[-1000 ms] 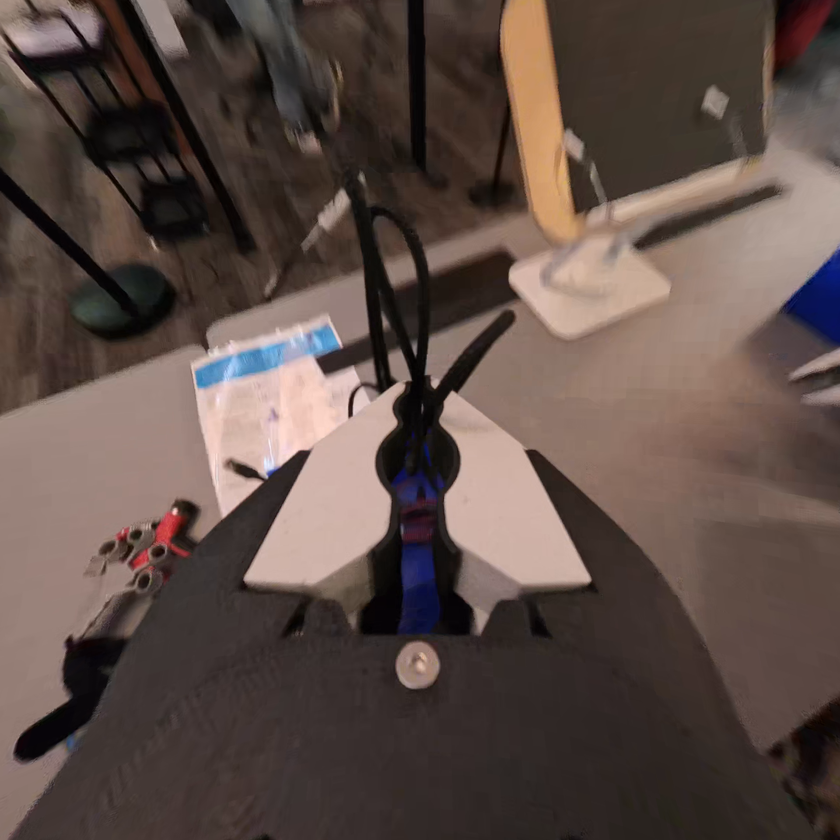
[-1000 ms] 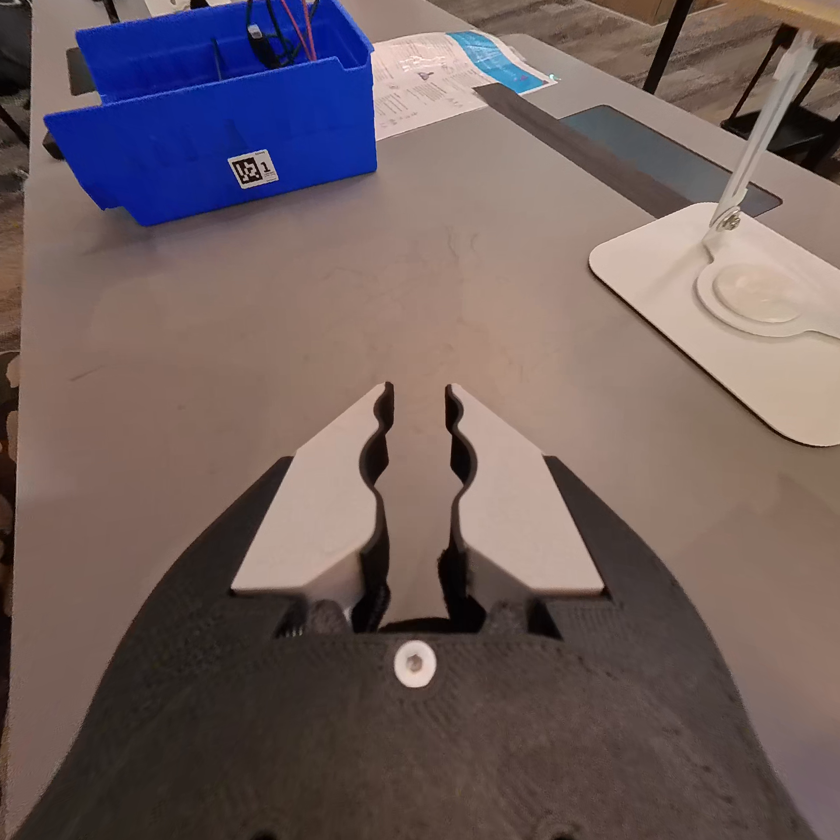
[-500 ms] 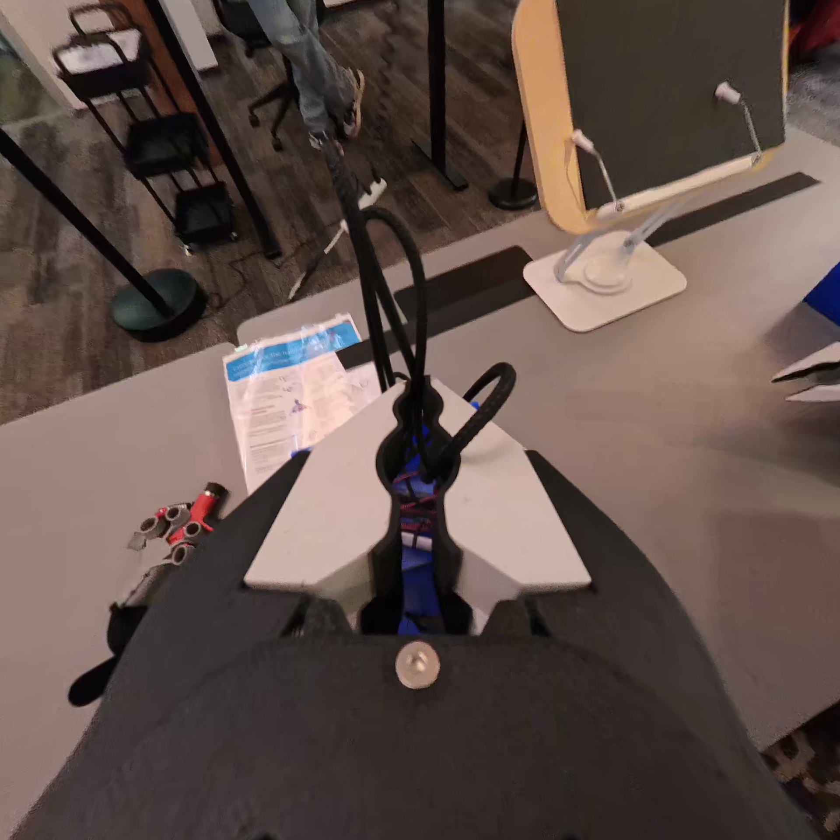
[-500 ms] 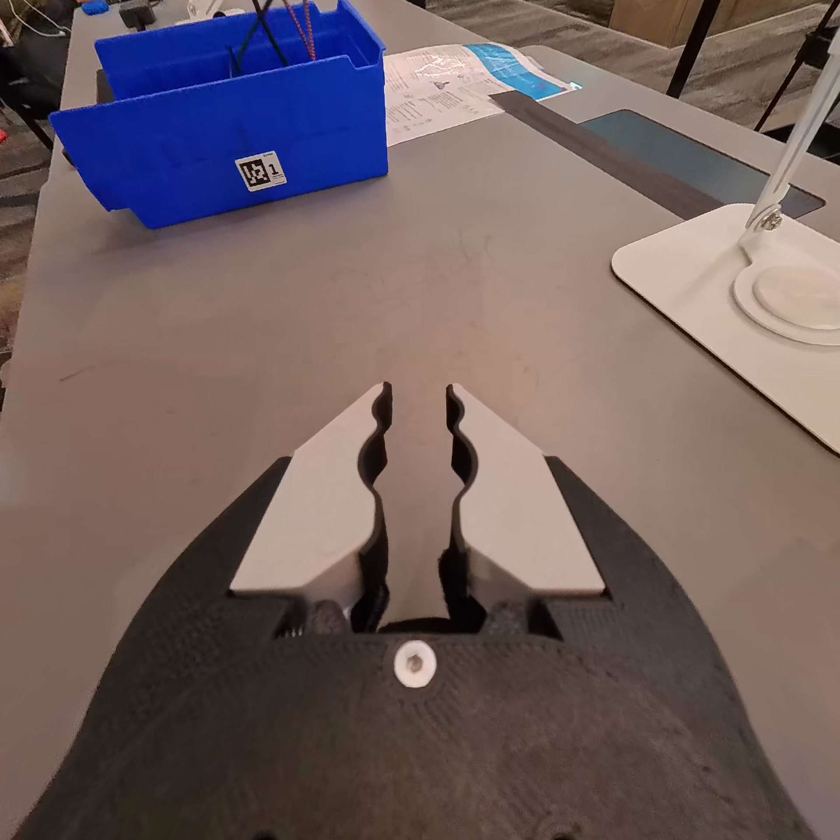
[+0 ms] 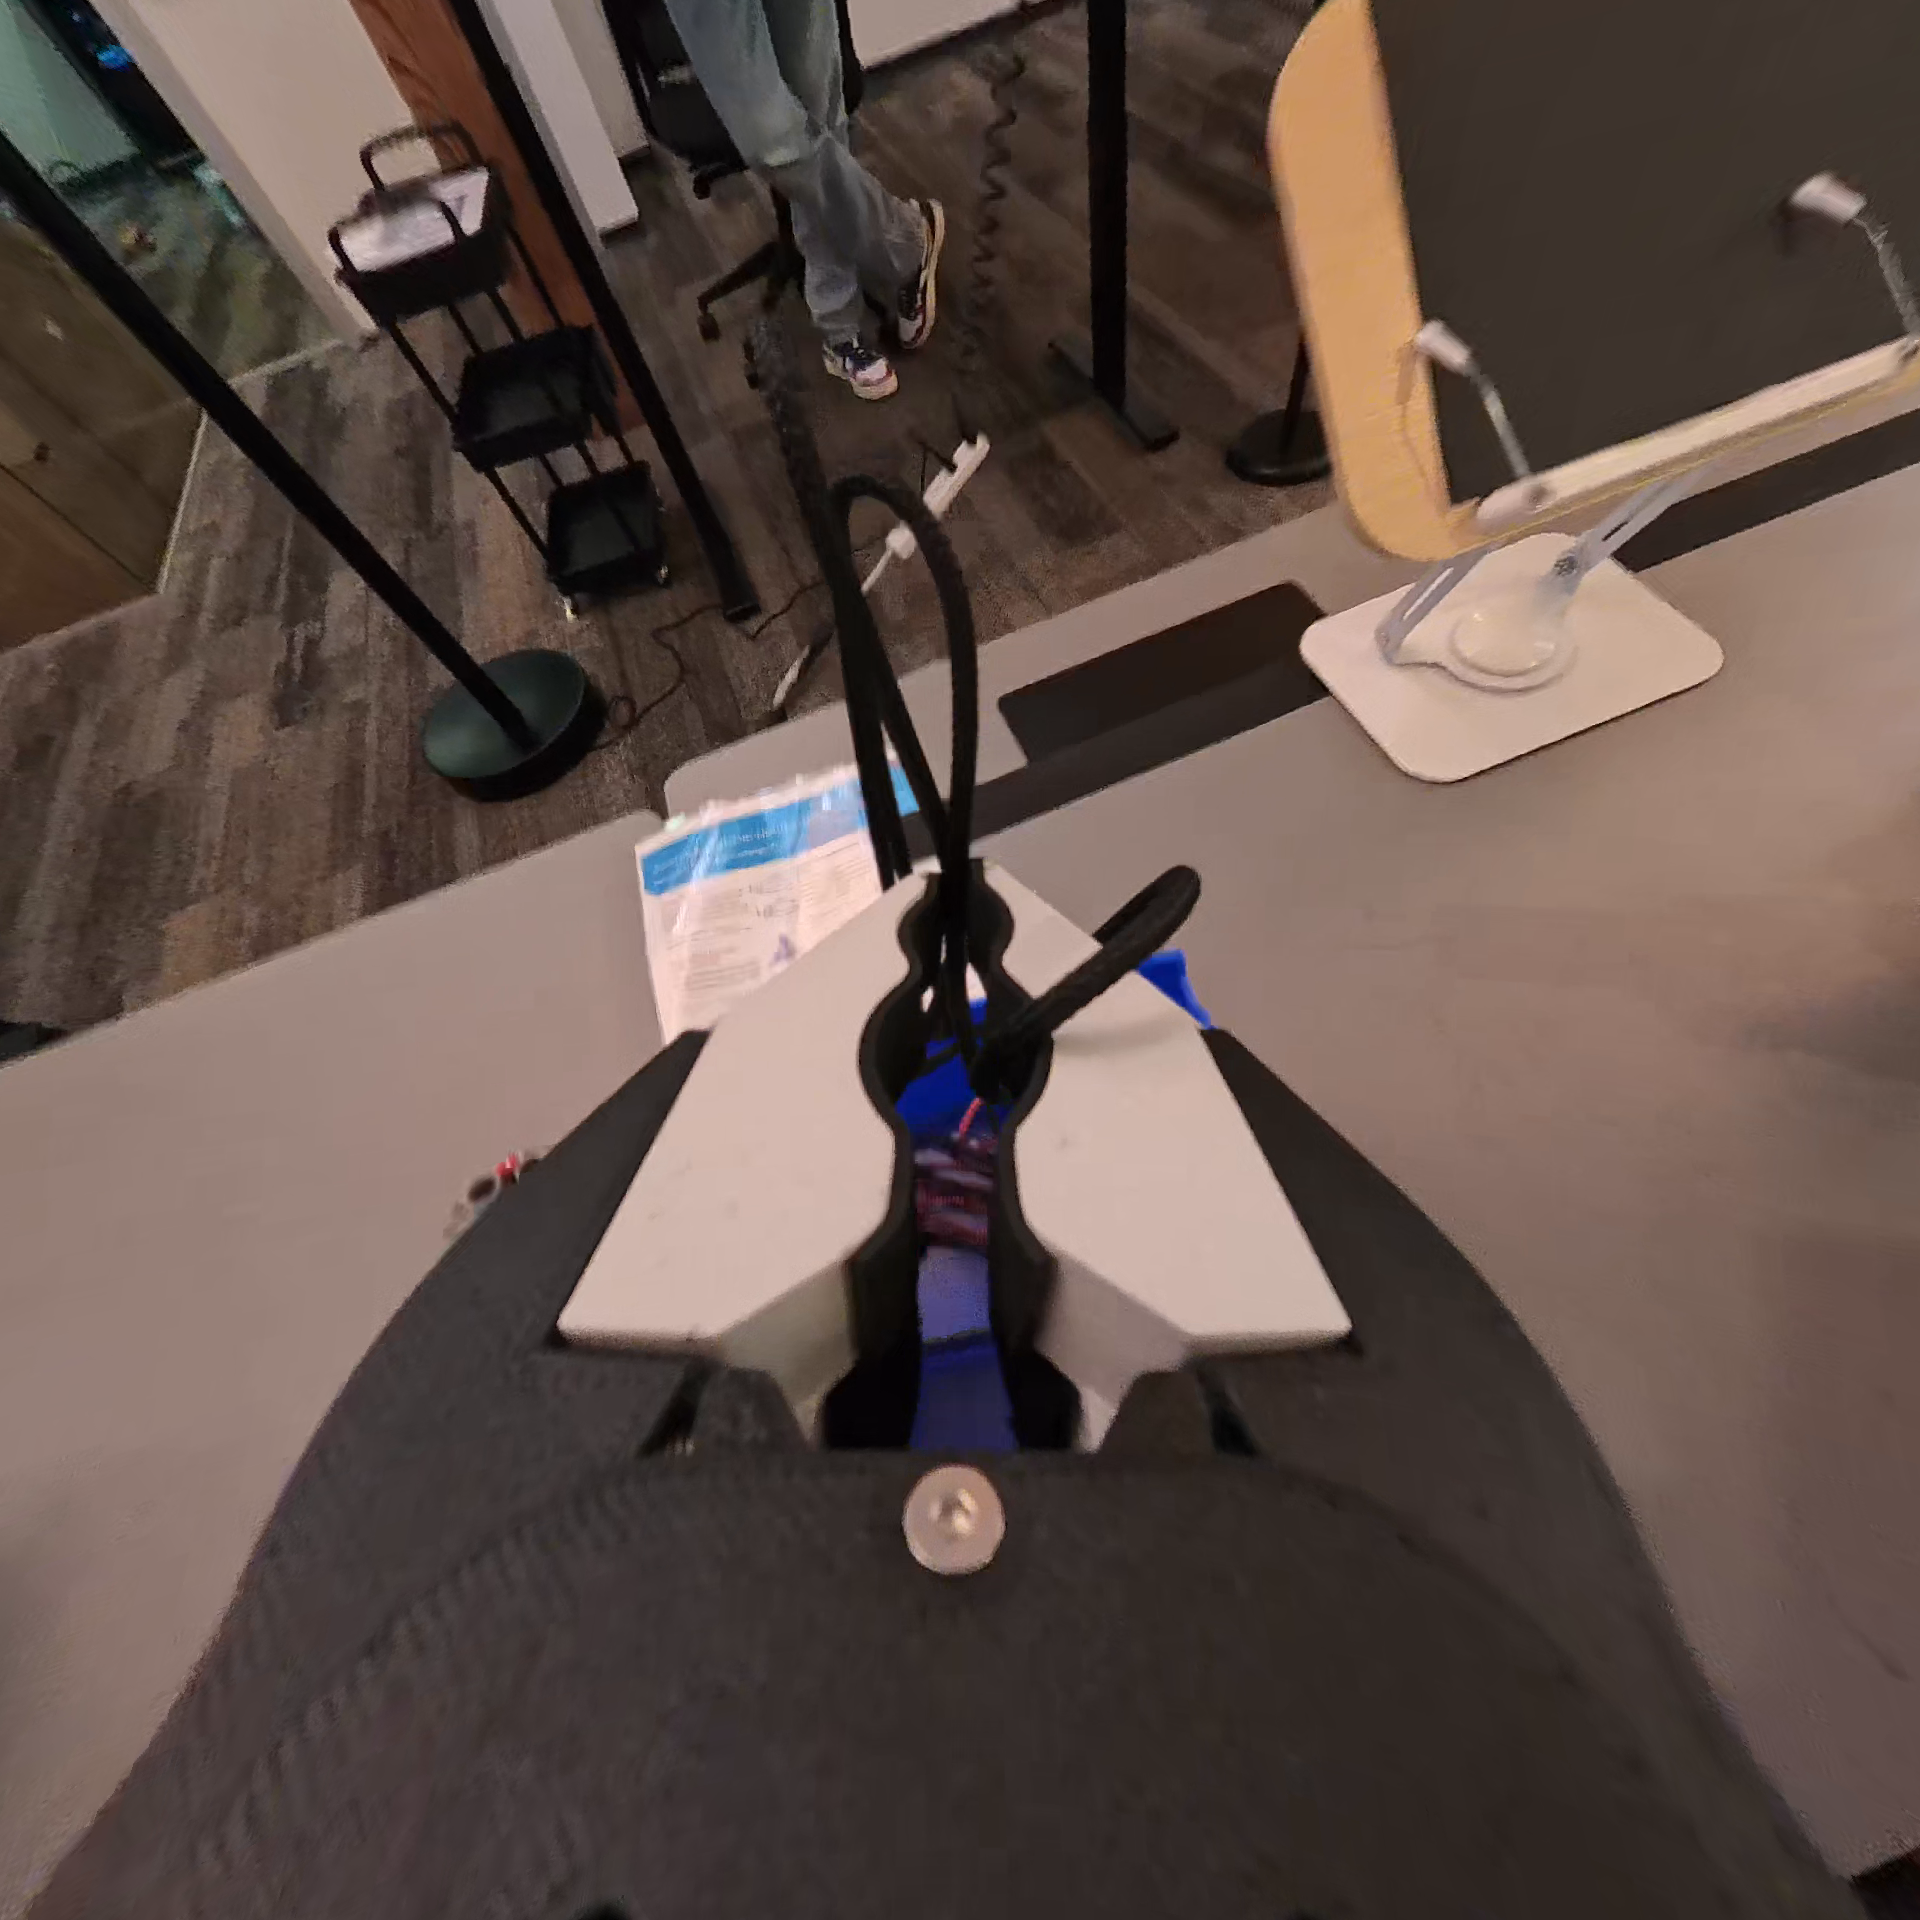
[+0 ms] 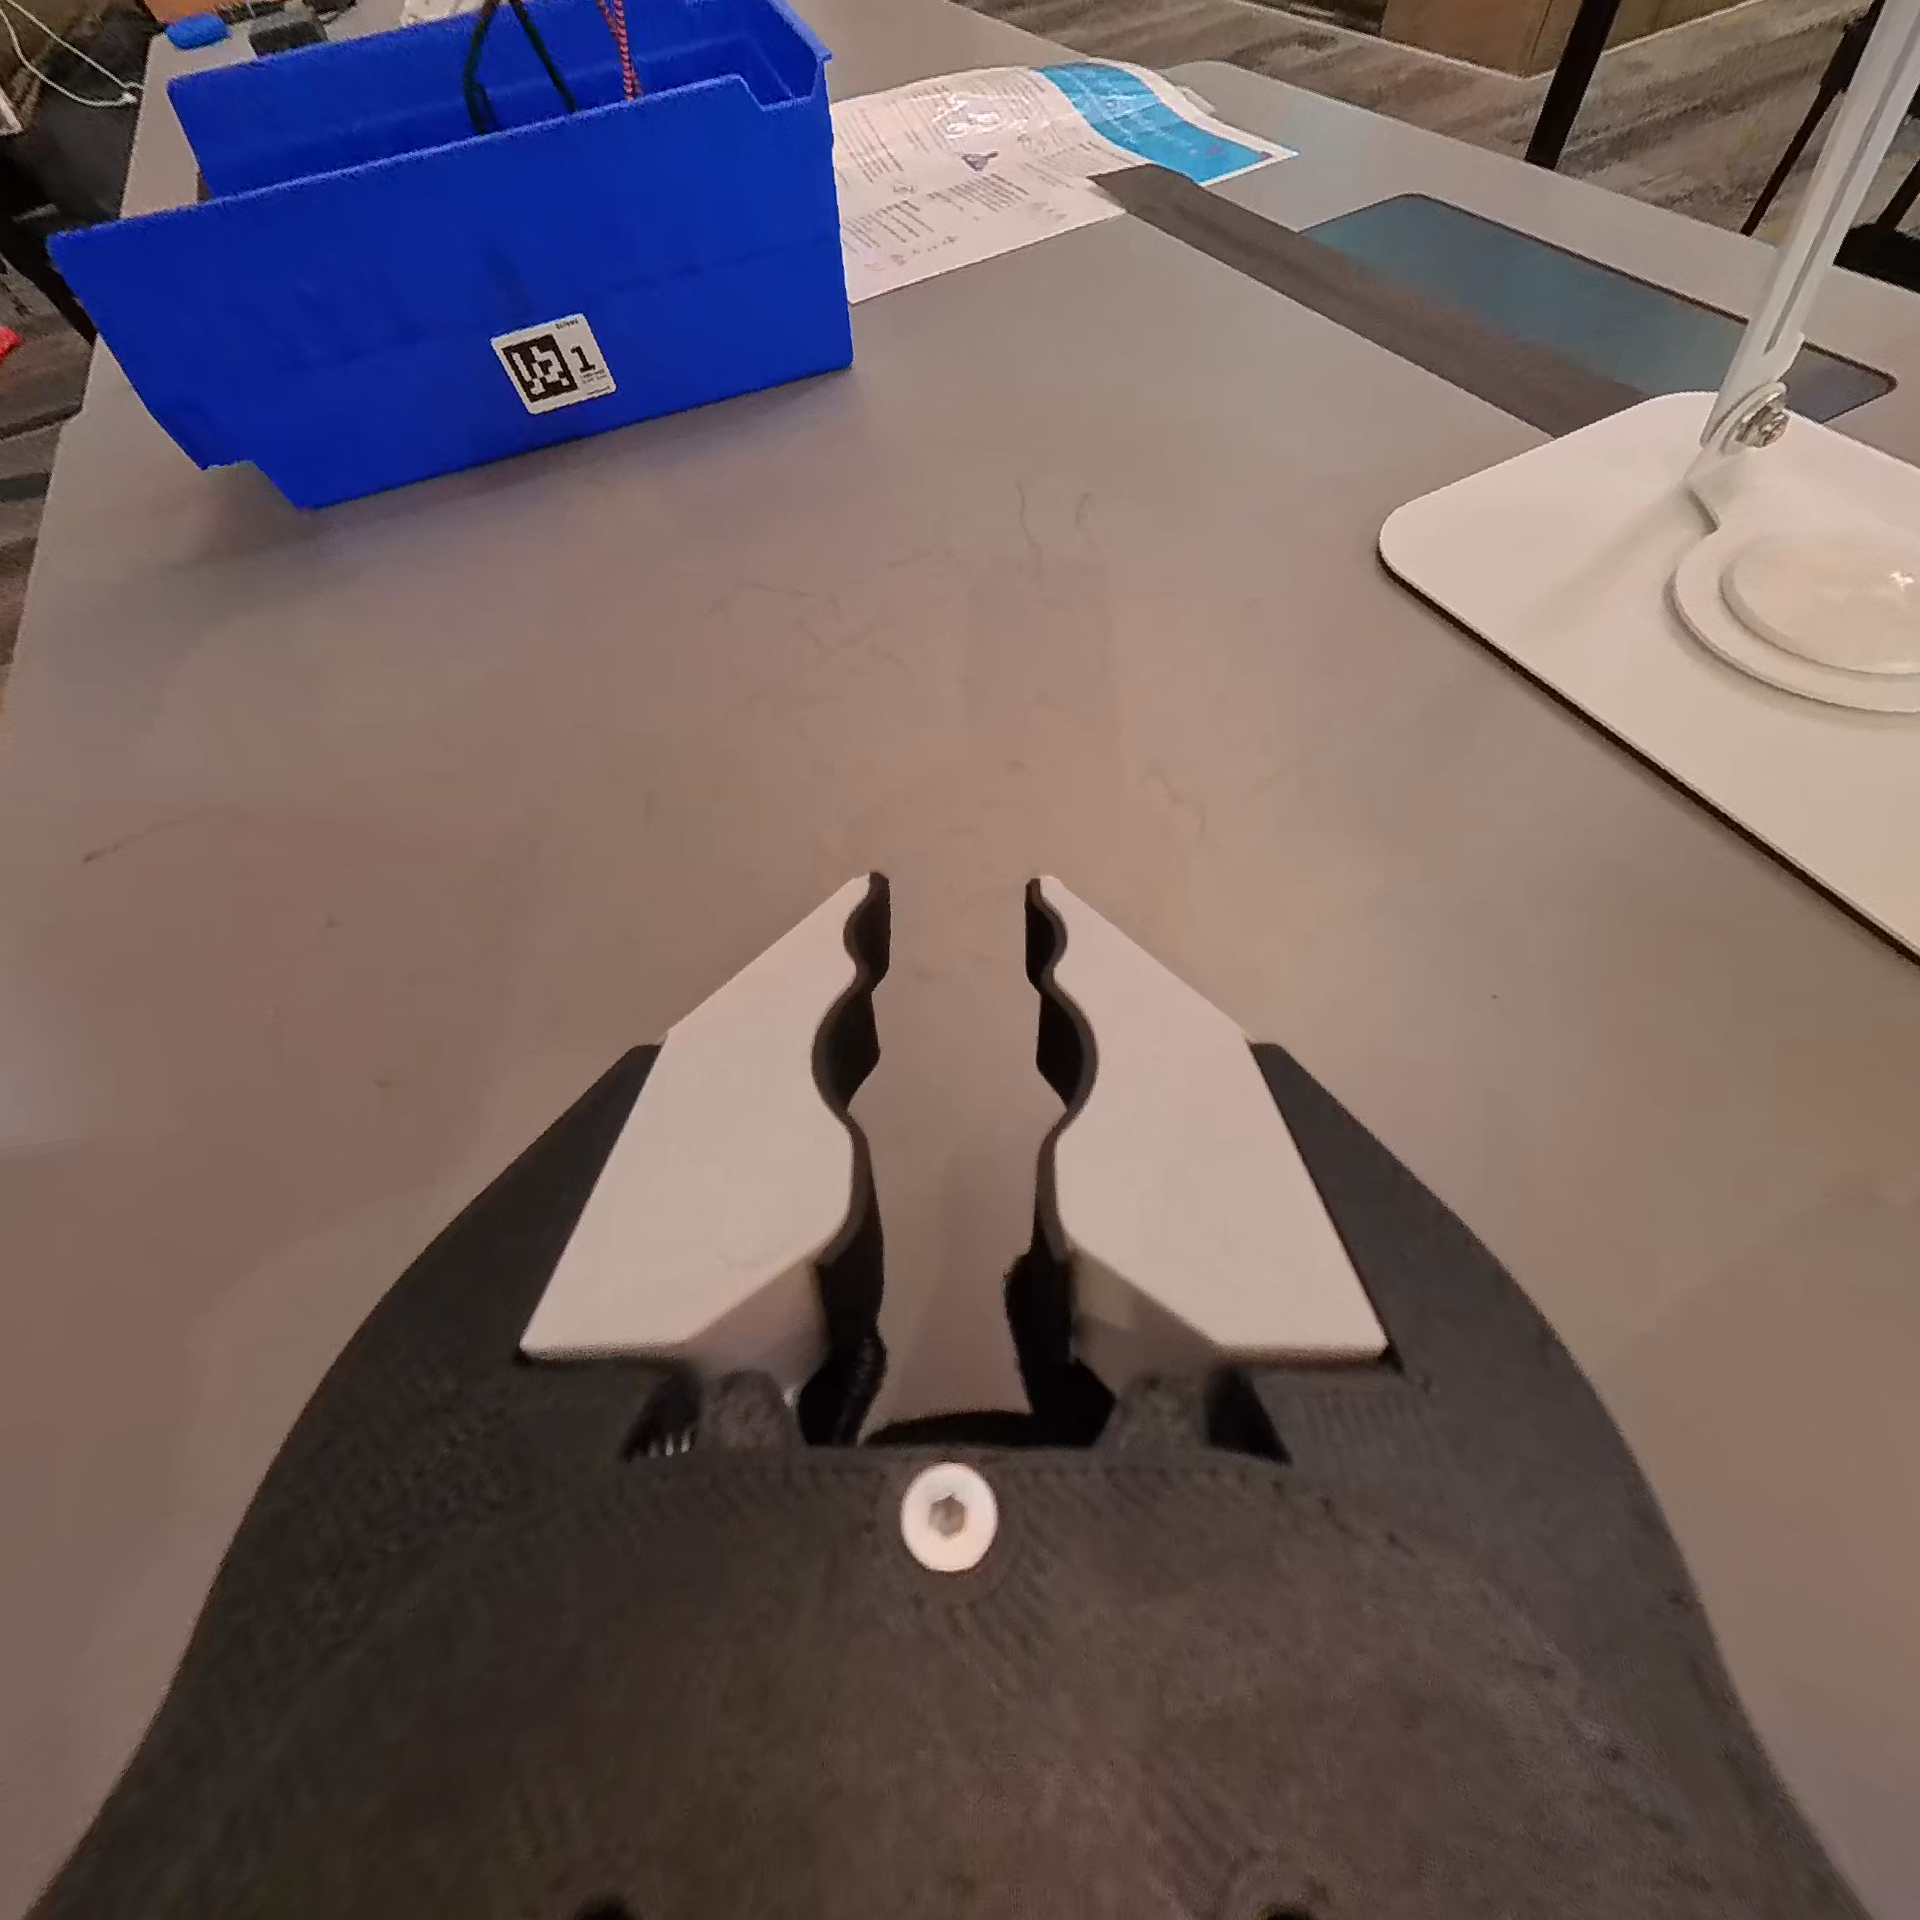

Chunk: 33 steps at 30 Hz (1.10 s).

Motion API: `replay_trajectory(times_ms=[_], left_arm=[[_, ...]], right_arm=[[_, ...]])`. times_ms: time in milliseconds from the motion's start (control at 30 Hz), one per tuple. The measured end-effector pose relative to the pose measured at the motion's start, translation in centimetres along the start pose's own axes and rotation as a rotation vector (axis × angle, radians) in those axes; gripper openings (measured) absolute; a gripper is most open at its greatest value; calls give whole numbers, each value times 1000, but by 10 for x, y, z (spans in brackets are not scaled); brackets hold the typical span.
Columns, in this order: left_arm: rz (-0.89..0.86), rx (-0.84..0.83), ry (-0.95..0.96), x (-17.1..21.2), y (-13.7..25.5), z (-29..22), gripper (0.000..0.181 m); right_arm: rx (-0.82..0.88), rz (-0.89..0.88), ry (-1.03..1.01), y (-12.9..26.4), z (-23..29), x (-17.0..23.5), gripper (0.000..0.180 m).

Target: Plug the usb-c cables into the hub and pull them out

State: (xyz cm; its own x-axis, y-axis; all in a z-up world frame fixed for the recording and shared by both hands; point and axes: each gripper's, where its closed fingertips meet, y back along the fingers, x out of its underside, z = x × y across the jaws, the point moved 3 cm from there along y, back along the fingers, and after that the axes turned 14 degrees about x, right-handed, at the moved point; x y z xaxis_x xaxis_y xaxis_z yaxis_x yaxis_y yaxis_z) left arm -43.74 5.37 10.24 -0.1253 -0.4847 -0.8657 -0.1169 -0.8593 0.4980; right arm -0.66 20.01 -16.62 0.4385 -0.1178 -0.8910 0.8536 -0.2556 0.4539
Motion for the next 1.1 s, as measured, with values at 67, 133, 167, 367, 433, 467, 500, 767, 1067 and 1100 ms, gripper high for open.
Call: replay_trajectory(times_ms=[67,133,167,367,433,467,500,767,1067,1100], left_arm=[[108,-46,52,35,-9,19,0],[148,-71,114,67,-11,37,2],[143,-57,171,80,-10,42,2],[206,20,308,138,-14,39,3],[261,73,326,154,-20,28,3],[273,87,327,159,-22,24,3],[270,101,336,161,-25,20,3],[315,192,362,173,-63,-6,3],[325,196,495,181,-94,19,39],[297,187,490,176,-92,22,44]], right_arm=[[2,2,2,0,0,0,24],[4,-1,5,0,0,0,24],[4,0,5,0,0,0,24],[0,17,5,-3,1,4,24],[-2,22,8,-4,2,5,24],[-2,24,9,-5,2,5,24],[-3,26,9,-5,2,5,24],[-1,41,12,-6,2,9,25],[7,44,11,-4,-1,10,25],[8,46,11,-4,-1,11,25]])
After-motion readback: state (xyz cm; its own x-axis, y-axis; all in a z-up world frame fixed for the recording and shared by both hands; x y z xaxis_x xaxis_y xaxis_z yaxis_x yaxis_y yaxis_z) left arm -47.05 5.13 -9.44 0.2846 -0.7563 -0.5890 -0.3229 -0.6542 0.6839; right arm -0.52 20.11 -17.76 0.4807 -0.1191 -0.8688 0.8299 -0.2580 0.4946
